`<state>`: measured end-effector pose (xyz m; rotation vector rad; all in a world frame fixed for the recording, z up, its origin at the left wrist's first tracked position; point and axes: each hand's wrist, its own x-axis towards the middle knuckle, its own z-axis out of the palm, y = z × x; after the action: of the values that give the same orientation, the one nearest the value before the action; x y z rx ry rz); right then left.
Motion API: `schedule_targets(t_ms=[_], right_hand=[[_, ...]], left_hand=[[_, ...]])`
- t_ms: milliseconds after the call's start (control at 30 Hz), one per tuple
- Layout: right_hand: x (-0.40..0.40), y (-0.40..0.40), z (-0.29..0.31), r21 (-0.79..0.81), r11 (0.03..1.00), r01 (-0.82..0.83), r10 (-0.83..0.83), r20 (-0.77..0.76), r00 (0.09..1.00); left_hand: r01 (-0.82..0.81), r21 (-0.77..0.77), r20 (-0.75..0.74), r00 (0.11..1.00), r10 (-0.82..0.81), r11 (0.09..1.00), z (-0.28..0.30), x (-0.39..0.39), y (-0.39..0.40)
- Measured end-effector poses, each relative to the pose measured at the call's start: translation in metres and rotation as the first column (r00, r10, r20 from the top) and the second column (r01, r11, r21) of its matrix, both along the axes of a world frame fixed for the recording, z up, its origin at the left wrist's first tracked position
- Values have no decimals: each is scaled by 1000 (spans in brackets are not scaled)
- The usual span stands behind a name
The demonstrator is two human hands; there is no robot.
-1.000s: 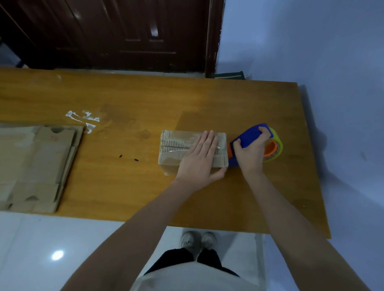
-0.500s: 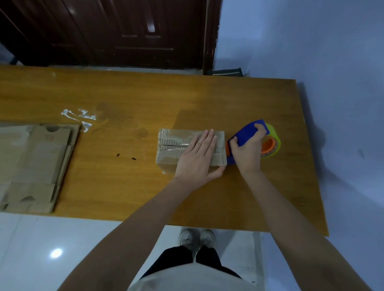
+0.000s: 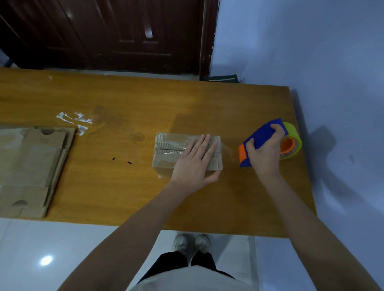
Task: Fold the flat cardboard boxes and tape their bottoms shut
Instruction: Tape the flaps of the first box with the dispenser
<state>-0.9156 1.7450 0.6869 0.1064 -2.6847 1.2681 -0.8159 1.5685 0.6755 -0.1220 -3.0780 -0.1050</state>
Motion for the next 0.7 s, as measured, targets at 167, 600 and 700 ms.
schedule_targets(t_ms=[167,600,700], right_hand=[[13,-28,-10,95,991,-90,93,-35,995],[-11,19,25,-42,999,-9,8,-17,1000],[-13,33,34,14,1000,-3,3,0,1000]], left_hand=[[21,-14,6,1000,-20,1000,0,-1,1],[-5,51,13,1000,4,999,3,-1,0],[-10,54,10,1000,10,998,2,-1,1]])
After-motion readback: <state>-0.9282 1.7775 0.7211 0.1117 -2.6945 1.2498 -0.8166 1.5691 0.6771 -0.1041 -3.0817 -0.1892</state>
